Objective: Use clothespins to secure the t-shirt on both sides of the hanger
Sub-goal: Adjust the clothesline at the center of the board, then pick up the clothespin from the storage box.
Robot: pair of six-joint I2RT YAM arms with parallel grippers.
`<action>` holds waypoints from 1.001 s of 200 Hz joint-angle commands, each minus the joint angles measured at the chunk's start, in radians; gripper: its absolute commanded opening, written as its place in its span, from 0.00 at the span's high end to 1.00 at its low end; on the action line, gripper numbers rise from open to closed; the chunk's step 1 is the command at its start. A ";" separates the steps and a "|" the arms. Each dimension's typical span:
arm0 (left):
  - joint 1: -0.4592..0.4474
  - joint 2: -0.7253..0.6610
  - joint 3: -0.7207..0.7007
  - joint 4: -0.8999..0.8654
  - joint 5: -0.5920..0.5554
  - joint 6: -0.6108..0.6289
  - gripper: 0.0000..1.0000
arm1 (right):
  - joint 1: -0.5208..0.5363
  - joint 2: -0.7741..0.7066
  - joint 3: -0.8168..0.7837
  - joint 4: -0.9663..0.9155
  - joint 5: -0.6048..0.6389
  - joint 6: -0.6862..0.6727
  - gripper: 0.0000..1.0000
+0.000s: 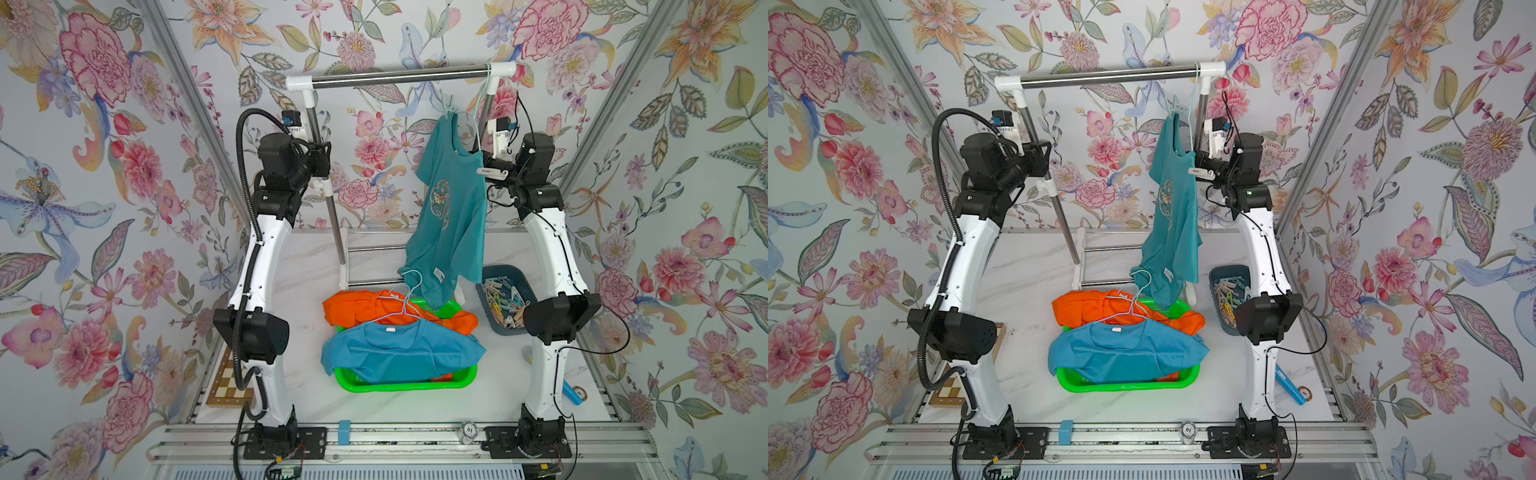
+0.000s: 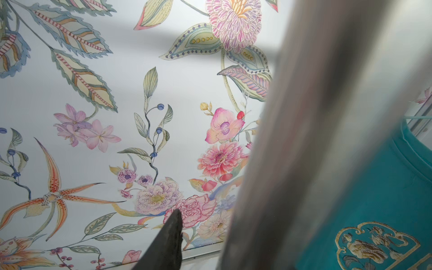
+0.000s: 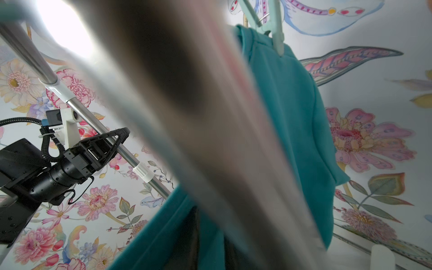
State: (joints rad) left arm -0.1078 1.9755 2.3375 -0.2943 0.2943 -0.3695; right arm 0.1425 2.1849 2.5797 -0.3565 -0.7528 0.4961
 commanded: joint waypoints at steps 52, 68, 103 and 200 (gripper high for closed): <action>0.013 -0.229 -0.205 0.061 -0.012 -0.005 0.11 | -0.067 -0.194 -0.115 -0.005 -0.017 0.002 0.41; 0.015 -0.288 -0.264 0.064 -0.023 0.000 0.07 | -0.093 -0.267 -0.180 -0.005 -0.009 -0.004 0.33; 0.013 -0.384 -0.363 0.063 -0.037 0.008 0.00 | -0.150 -0.406 -0.307 0.018 -0.021 -0.001 0.28; 0.013 -0.664 -0.664 0.084 -0.031 -0.006 0.00 | -0.282 -0.784 -0.621 -0.075 0.150 -0.098 0.36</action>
State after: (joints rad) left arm -0.1009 1.3975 1.7348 -0.2230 0.2733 -0.3752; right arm -0.1623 1.5055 1.9778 -0.3481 -0.7139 0.4847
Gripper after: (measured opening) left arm 0.996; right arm 0.657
